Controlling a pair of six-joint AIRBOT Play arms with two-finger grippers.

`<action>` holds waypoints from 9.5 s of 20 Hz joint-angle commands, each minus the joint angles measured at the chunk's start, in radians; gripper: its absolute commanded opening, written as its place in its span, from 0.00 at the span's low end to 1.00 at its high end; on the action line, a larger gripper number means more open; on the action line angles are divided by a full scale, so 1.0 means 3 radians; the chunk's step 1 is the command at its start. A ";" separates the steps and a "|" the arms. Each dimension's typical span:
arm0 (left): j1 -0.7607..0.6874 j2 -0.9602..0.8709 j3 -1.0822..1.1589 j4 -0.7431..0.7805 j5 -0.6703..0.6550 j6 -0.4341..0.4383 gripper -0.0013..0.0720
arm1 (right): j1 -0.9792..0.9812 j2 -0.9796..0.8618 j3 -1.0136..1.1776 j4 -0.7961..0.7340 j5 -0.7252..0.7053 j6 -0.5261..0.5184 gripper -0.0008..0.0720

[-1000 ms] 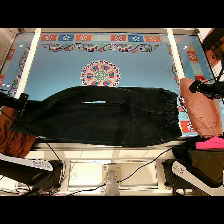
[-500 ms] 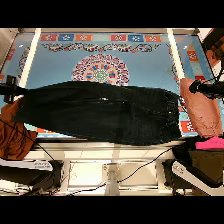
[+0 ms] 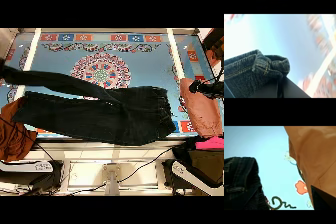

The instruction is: Fold the clothes and pants, and hang the long-sleeved shirts on hangers.

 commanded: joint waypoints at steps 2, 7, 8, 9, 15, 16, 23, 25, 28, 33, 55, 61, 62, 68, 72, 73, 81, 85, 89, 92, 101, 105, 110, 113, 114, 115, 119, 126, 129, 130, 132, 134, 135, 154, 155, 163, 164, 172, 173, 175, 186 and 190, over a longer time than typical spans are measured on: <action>-0.0394 -0.0014 0.0004 0.0011 0.1325 0.1597 0.06 | 0.0001 0.0000 0.0004 0.0141 0.0000 0.0004 0.97; -0.0604 -0.0158 -0.0017 0.0014 0.1509 0.2125 0.06 | 0.0001 0.0000 0.0004 0.0394 -0.0001 0.0005 0.97; -0.0589 -0.0223 -0.0053 0.0045 0.1342 0.2125 0.06 | 0.0001 0.0000 0.0004 0.0440 -0.0006 0.0005 0.97; -0.0553 -0.0313 -0.0111 0.0123 0.1115 0.2122 0.06 | 0.0006 0.0000 0.0004 0.0467 -0.0011 0.0003 0.97; -0.0285 -0.0684 -0.0226 0.0160 0.0482 0.2035 0.06 | 0.0306 -0.0058 0.0004 0.0460 -0.0100 -0.0191 0.97; -0.0264 -0.0682 -0.0224 0.0159 0.0482 0.2035 0.06 | 0.0328 -0.0139 0.0004 0.0465 -0.0122 -0.0089 0.97; -0.0256 -0.0682 -0.0224 0.0081 0.0465 0.2033 0.06 | 0.0544 -0.1128 0.0090 0.0993 -0.0095 -0.0292 0.97; -0.0256 -0.0682 -0.0224 -0.0043 0.0468 0.2033 0.06 | 0.0562 -0.1331 0.0196 0.1030 -0.0219 -0.0352 0.97; -0.0256 -0.0682 -0.0224 -0.0093 0.0467 0.2035 0.06 | 0.0561 -0.1562 0.0407 0.1048 -0.0266 -0.0375 0.97; -0.0256 -0.0682 -0.0224 -0.0094 0.0465 0.2033 0.06 | 0.0562 -0.1858 0.0684 0.1049 -0.0193 -0.0468 0.97; -0.0256 -0.0680 -0.0224 -0.0193 0.0467 0.2033 0.06 | 0.0754 -0.2078 0.0930 0.1806 -0.0010 -0.1283 0.06; -0.0256 -0.0585 -0.0217 -0.0193 0.0559 0.2035 0.06 | 0.0753 -0.2076 0.1644 0.1771 -0.0128 -0.1161 0.06; -0.0256 -0.0558 -0.0217 -0.0192 0.0572 0.2035 0.06 | 0.0752 -0.2076 0.1713 0.1704 -0.0188 -0.1083 0.06; -0.0278 -0.0196 -0.0217 -0.0192 0.1560 0.2411 0.06 | 0.0727 -0.2057 0.1857 0.0722 -0.0332 -0.0345 0.06; -0.0290 0.0023 -0.0217 -0.0191 0.1746 0.2422 0.06 | 0.0696 -0.2032 0.1857 0.0621 -0.0361 -0.0202 0.06; -0.0290 0.0053 -0.0217 -0.0188 0.1564 0.2424 0.06 | 0.0682 -0.2028 0.1857 0.0556 -0.0379 -0.0111 0.06; -0.0270 -0.0435 -0.0229 0.0459 0.0146 0.2485 0.06 | 0.0562 -0.2029 0.1857 0.0336 -0.0399 0.0202 0.06; -0.0262 -0.0649 -0.0229 0.0528 -0.0207 0.2486 0.08 | 0.0561 -0.2029 0.1857 0.0328 -0.0397 0.0188 0.06; -0.0248 -0.0573 -0.0224 0.1066 -0.0317 0.2406 0.97 | 0.0561 -0.2029 0.1857 0.0314 -0.0397 0.0187 0.06; -0.0197 -0.0470 -0.0220 0.1129 -0.0158 0.2166 0.97 | 0.0561 -0.2029 0.1857 0.0254 -0.0352 0.0187 0.06; -0.0104 -0.0665 -0.0217 0.0646 0.0596 0.0701 0.97 | 0.0570 -0.2029 0.1845 -0.0099 0.0006 0.0100 0.06; -0.0107 -0.0903 -0.0215 -0.0003 0.0567 0.0874 0.97 | 0.0568 -0.2029 0.1846 -0.0099 0.0017 0.0055 0.06; -0.0120 -0.1066 -0.0214 -0.0268 0.0534 0.0852 0.97 | 0.0568 -0.2029 0.1846 -0.0080 0.0025 0.0010 0.06; -0.0183 -0.1080 -0.0214 -0.0268 0.0537 0.1096 0.97 | 0.0568 -0.2029 0.1846 -0.0028 0.0052 0.0009 0.06; -0.0214 -0.1078 -0.0212 -0.0270 0.0535 0.1230 0.96 | 0.0568 -0.2029 0.1846 -0.0020 0.0065 0.0010 0.06; -0.0253 -0.1078 -0.0205 -0.0268 0.0544 0.1362 0.96 | 0.0568 -0.2029 0.1846 -0.0020 0.0079 0.0010 0.06; -0.0389 -0.1072 -0.0041 -0.0270 0.1002 0.1475 0.37 | 0.0568 -0.2029 0.1846 -0.0009 0.0128 0.0010 0.06; -0.0483 -0.0729 0.0178 -0.0127 0.1621 0.1883 0.06 | 0.0568 -0.2029 0.1846 -0.0003 0.0186 0.0011 0.06; -0.0458 -0.0649 0.0178 -0.0128 0.1631 0.2183 0.30 | 0.0568 -0.2029 0.1846 0.0028 0.0184 0.0011 0.06; -0.0454 -0.0649 0.0178 -0.0128 0.1631 0.2188 0.58 | 0.0568 -0.2029 0.1846 0.0062 0.0186 0.0011 0.06; -0.0437 -0.0650 0.0178 -0.0128 0.1633 0.2188 0.79 | 0.0570 -0.2029 0.1846 0.0093 0.0186 0.0011 0.06; -0.0416 -0.0650 0.0178 -0.0130 0.1635 0.2187 0.79 | 0.0568 -0.2029 0.1846 0.0080 0.0186 0.0009 0.06; -0.0407 -0.0650 0.0178 -0.0131 0.1631 0.2185 0.79 | 0.0568 -0.2029 0.1846 0.0080 0.0186 0.0009 0.06; -0.0031 -0.0947 0.0178 -0.0155 -0.0268 0.1579 0.78 | 0.0568 -0.2022 0.1864 -0.0003 0.0197 -0.0001 0.47; -0.0031 -0.0867 0.0178 -0.0156 -0.0270 0.1671 0.78 | 0.0568 -0.1991 0.1864 -0.0019 0.0216 -0.0001 0.47; 0.0153 0.0251 0.0178 -0.0154 -0.0252 0.2289 0.65 | 0.0558 -0.1209 0.1854 -0.0415 0.0764 -0.0273 0.46; 0.0216 0.0388 0.0178 -0.0154 -0.0256 0.2288 0.65 | 0.0558 -0.1067 0.1829 -0.0460 0.0904 -0.0371 0.46; 0.0710 0.0882 0.0172 -0.0154 -0.1024 0.2285 0.65 | 0.0071 0.0627 0.0257 -0.0262 0.1198 -0.0417 0.46; 0.0717 0.0882 0.0145 -0.0160 -0.1080 0.2281 0.65 | 0.0023 0.0885 -0.0106 -0.0207 0.1113 -0.0305 0.46; 0.0706 0.0882 0.0076 -0.0237 -0.1095 0.2193 0.65 | -0.0003 0.1211 -0.0710 -0.0228 0.0960 0.0071 0.58; 0.0707 0.0870 0.0024 -0.0268 -0.1125 0.2132 0.65 | -0.0003 0.0792 -0.1783 0.0440 0.0010 0.1153 0.78; 0.0707 0.0852 0.0024 -0.0268 -0.1142 0.2132 0.65 | -0.0003 0.0526 -0.1784 0.0712 -0.0453 0.1289 0.75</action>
